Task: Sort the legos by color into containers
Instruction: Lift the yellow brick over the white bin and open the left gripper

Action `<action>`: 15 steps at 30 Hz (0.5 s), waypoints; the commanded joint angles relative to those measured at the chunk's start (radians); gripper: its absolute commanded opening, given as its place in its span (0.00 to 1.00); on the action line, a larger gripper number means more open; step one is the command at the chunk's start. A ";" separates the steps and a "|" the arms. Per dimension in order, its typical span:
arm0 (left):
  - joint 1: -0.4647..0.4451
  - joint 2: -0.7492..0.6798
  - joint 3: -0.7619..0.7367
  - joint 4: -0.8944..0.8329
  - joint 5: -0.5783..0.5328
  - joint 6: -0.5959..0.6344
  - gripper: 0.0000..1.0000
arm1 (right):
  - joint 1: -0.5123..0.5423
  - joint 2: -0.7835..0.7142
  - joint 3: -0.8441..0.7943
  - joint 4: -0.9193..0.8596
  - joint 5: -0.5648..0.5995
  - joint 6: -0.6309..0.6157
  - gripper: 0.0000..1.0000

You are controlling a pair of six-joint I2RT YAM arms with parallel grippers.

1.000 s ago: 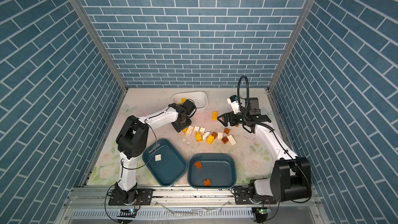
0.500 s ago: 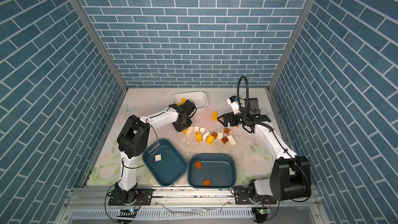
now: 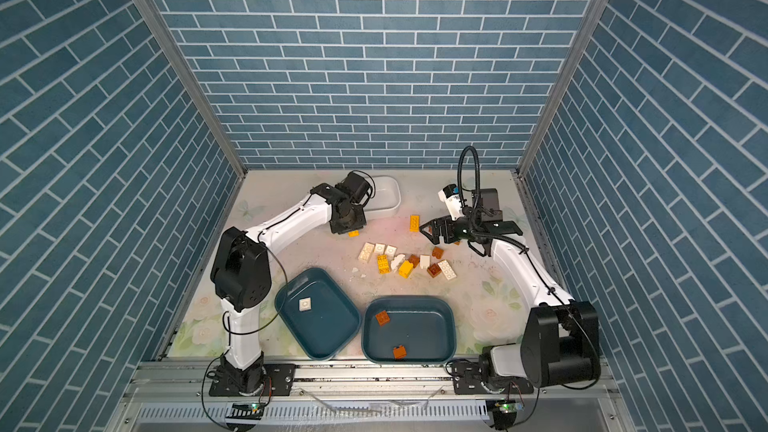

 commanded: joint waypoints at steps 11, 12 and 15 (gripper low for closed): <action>0.119 0.229 0.366 0.059 0.104 0.376 0.26 | 0.003 0.029 0.064 0.025 -0.010 0.024 0.97; 0.121 0.256 0.389 0.060 0.106 0.381 0.26 | 0.002 0.028 0.065 0.025 -0.009 0.024 0.97; 0.135 0.331 0.442 0.080 0.114 0.392 0.26 | 0.002 0.027 0.065 0.019 -0.006 0.024 0.97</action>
